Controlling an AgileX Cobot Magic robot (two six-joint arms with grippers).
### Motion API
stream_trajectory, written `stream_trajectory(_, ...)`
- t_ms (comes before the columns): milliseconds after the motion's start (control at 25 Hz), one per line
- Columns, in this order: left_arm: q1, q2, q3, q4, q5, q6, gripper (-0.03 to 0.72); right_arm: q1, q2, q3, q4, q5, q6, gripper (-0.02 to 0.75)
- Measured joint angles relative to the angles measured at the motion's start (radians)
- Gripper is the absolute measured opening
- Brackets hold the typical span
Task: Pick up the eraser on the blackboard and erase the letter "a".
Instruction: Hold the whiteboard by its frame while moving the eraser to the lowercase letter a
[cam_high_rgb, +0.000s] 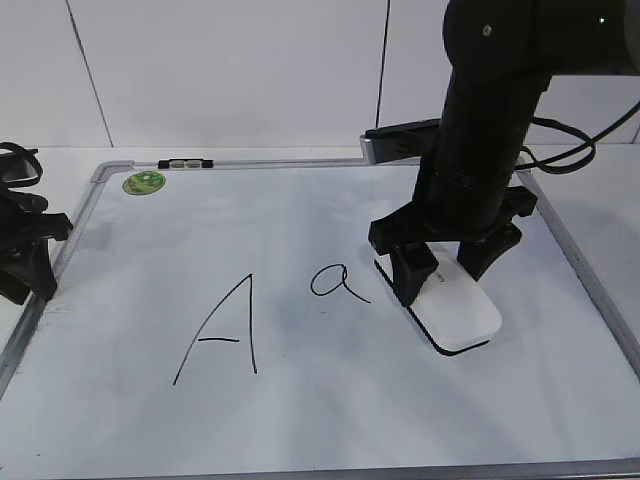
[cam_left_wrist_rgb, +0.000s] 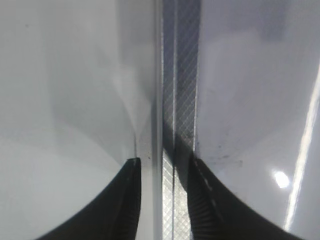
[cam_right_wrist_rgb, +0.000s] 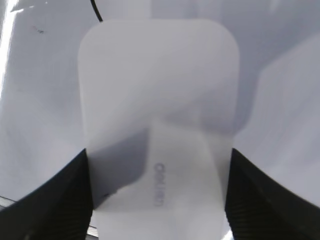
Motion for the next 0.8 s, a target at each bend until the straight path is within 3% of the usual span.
stream_trajectory(280, 0.000, 0.000, 0.000, -0.005, -0.004, 0.002, 0.168, 0.000, 0.002, 0.000, 0.000, 0.000, -0.004, 0.532)
stream_trajectory(640, 0.000, 0.000, 0.000, -0.007, -0.013, 0.003, 0.155, 0.000, 0.002, 0.000, 0.000, 0.000, -0.006, 0.532)
stream_trajectory(800, -0.002, 0.000, 0.000, -0.009, -0.017, 0.003, 0.084, 0.000, 0.002, 0.000, 0.000, 0.000, -0.008, 0.532)
